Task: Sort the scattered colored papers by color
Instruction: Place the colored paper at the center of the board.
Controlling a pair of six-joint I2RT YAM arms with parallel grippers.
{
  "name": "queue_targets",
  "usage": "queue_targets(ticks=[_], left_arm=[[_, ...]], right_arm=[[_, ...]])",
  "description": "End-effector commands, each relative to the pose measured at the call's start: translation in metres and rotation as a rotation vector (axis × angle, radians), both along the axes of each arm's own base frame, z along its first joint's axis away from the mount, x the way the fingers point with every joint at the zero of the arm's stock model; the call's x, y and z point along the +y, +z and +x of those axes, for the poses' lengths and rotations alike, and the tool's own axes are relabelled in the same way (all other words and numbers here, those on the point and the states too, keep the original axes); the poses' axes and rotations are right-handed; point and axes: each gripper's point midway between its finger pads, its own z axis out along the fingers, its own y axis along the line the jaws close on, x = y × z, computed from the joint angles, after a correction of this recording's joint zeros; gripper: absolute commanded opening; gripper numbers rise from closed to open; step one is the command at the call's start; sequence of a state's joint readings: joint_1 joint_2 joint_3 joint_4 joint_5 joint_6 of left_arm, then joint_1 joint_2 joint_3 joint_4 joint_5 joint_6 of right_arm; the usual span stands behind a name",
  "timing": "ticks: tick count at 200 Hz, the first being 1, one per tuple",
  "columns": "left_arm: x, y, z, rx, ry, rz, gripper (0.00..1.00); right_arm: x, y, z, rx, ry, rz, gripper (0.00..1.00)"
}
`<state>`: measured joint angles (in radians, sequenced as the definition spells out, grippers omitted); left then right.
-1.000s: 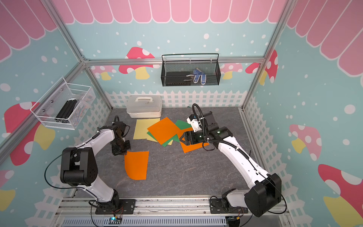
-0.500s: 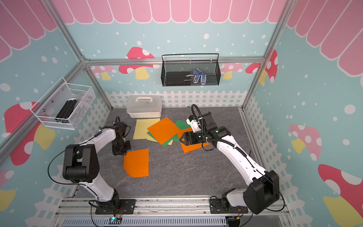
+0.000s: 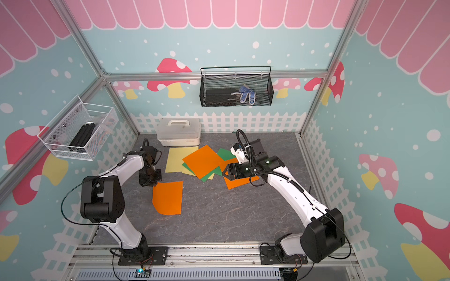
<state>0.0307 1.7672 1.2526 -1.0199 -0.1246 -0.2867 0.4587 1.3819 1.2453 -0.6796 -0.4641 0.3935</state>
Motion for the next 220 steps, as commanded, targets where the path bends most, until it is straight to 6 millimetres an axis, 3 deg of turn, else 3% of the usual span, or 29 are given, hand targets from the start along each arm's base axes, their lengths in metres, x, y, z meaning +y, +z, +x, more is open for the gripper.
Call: queue_targets(ticks=[1, 90, 160, 220], left_arm=[[0.008, 0.005, 0.002, 0.007, -0.006, 0.035, 0.11], [0.019, 0.014, 0.0, 0.01, -0.013, 0.101, 0.17], [0.027, 0.034, 0.004, -0.022, -0.023, 0.162, 0.25], [0.027, 0.034, 0.003, 0.007, -0.062, 0.23, 0.31]], right_arm=[[-0.001, -0.009, 0.0, 0.013, 0.003, -0.015, 0.81], [-0.002, -0.014, 0.001, 0.023, 0.001, -0.029, 0.8], [-0.001, -0.019, 0.001, 0.036, 0.009, -0.031, 0.78], [-0.001, -0.022, 0.001, 0.04, 0.011, -0.033, 0.78]])
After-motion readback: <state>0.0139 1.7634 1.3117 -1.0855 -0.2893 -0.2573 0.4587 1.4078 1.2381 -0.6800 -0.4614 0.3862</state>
